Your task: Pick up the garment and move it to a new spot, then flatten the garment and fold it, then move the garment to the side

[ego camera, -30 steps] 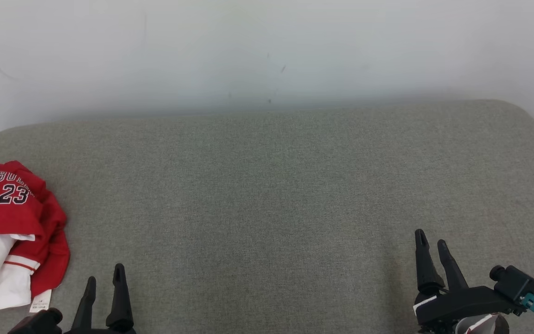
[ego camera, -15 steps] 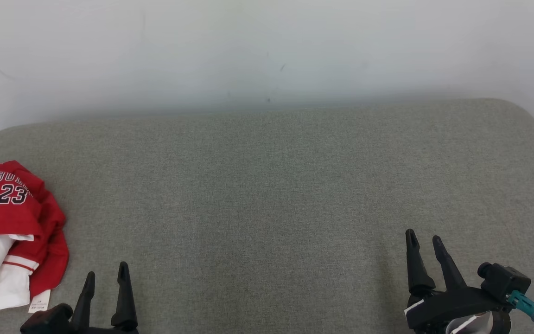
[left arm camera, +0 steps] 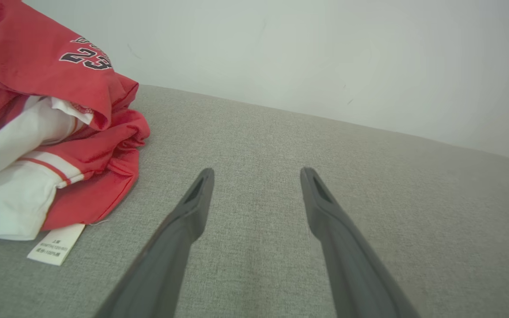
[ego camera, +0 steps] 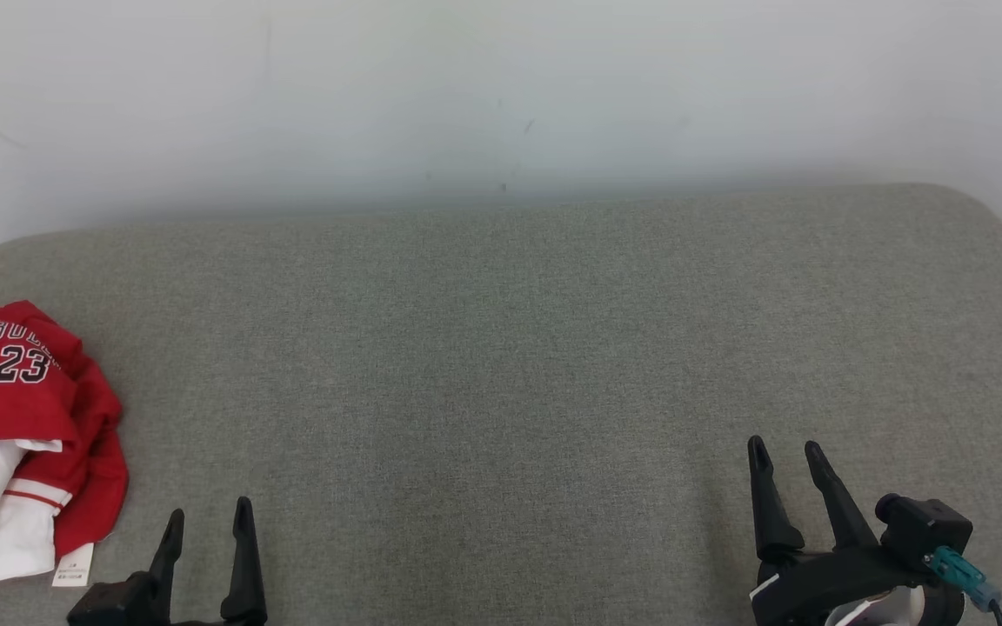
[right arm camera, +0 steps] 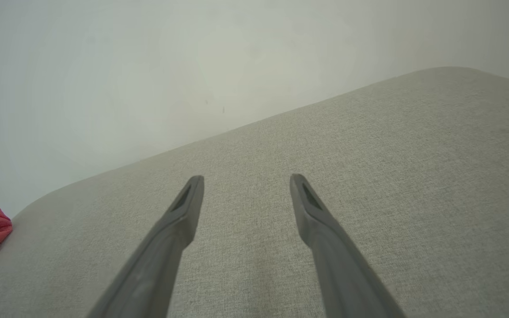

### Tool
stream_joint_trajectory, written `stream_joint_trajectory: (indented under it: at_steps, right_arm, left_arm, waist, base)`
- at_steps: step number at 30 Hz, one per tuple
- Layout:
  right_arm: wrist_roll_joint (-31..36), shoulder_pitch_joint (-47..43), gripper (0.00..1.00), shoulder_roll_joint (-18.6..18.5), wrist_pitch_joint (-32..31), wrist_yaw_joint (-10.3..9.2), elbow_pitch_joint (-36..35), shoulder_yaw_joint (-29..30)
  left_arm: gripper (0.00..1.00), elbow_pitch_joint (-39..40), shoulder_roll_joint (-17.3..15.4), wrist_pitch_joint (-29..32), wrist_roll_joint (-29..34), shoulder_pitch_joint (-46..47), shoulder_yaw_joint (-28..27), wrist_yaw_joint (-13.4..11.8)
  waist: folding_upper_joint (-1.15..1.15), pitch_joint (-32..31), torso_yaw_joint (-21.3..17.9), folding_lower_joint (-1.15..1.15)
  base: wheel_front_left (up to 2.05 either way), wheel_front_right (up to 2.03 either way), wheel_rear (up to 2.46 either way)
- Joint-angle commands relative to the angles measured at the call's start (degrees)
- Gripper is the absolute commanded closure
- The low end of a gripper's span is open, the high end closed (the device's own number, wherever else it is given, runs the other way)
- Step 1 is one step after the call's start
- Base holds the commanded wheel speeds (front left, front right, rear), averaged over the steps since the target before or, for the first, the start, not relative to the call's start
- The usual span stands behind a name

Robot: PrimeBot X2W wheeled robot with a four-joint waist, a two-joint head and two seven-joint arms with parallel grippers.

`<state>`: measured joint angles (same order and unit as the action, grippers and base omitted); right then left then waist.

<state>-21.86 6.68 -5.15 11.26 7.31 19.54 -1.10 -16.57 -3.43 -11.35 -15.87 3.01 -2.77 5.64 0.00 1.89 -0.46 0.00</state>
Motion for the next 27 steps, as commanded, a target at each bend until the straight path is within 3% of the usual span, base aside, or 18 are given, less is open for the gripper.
stream_joint_trajectory:
  at_steps: [1,27]
  right_arm:
    - [1.1,0.4,0.0,-0.3,0.6,0.26,-0.1,-0.2]
    - [13.7,-0.2,0.0,0.2,3.5,0.26,1.0,0.5]
  left_arm:
    - [0.0,0.0,-0.3,-0.5,1.4,-0.1,0.0,-0.1]
    - [0.0,-1.0,0.0,-3.4,12.6,-1.3,-0.7,-0.4]
  waist:
    - [0.0,0.0,0.0,0.0]
    - [0.0,0.2,-0.3,0.0]
  base:
    - [0.0,0.0,0.0]
    - [0.0,0.0,0.0]
